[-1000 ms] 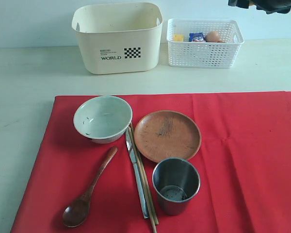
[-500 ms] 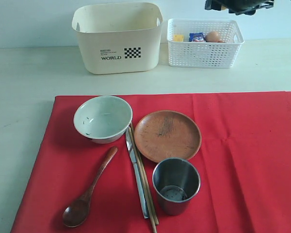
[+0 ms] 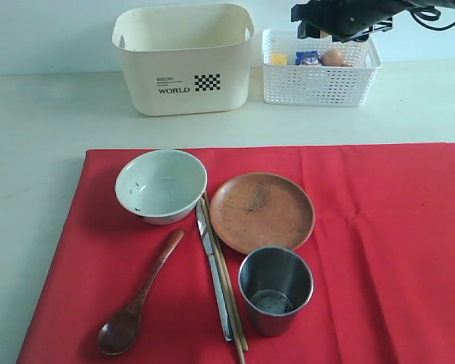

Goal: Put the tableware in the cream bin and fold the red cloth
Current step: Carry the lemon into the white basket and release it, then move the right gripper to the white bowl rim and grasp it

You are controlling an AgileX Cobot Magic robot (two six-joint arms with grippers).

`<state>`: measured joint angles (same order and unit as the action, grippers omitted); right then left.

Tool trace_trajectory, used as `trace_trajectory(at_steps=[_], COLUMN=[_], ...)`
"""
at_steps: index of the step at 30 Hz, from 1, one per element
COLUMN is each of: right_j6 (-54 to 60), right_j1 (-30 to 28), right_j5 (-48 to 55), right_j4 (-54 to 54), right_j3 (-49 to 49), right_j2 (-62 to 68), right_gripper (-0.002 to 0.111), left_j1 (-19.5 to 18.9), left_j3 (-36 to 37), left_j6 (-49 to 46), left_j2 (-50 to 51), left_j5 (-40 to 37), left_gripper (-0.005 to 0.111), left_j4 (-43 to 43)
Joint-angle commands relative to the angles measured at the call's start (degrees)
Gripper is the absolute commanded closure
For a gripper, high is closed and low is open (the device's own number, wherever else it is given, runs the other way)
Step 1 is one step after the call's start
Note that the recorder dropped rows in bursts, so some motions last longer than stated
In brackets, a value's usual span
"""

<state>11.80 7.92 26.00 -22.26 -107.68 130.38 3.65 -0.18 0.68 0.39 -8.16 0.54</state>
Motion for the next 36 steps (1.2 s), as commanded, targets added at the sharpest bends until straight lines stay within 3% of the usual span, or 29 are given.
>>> trace_trajectory(at_steps=[1,10,17,20,27,31,36], right_j6=[-0.33,-0.36,-0.36,-0.36,-0.38,-0.27,2.01], right_j1=[0.10,0.10,0.10,0.10,0.27,1.45,6.57], right_j5=[-1.31,-1.19,6.87,11.53,24.73,30.52,30.69], right_j4=[0.69,0.21,1.95,3.31,3.20,3.45,3.45], right_j3=[-0.89,-0.89,-0.89,-0.89,-0.89,0.07,5.02], right_j2=[-0.38,-0.38,-2.56,-5.24,-13.17,-17.34,-21.42], right_gripper=[0.047,0.020,0.024,0.034,0.084,0.105,0.108], left_j1=[0.47,0.47,0.47,0.47,0.47,0.47,0.47], left_j3=[0.18,0.18,0.18,0.18,0.18,0.18,0.18], left_j6=[0.15,0.15,0.15,0.15,0.15,0.15,0.15], left_j2=[-0.39,-0.39,-0.39,-0.39,-0.39,-0.39,-0.39], left_j5=[0.12,0.12,0.12,0.12,0.12,0.12,0.12], left_gripper=[0.106,0.106,0.106,0.106,0.106,0.106,0.106], left_j4=[0.70,0.70,0.70,0.70,0.70,0.70,0.70])
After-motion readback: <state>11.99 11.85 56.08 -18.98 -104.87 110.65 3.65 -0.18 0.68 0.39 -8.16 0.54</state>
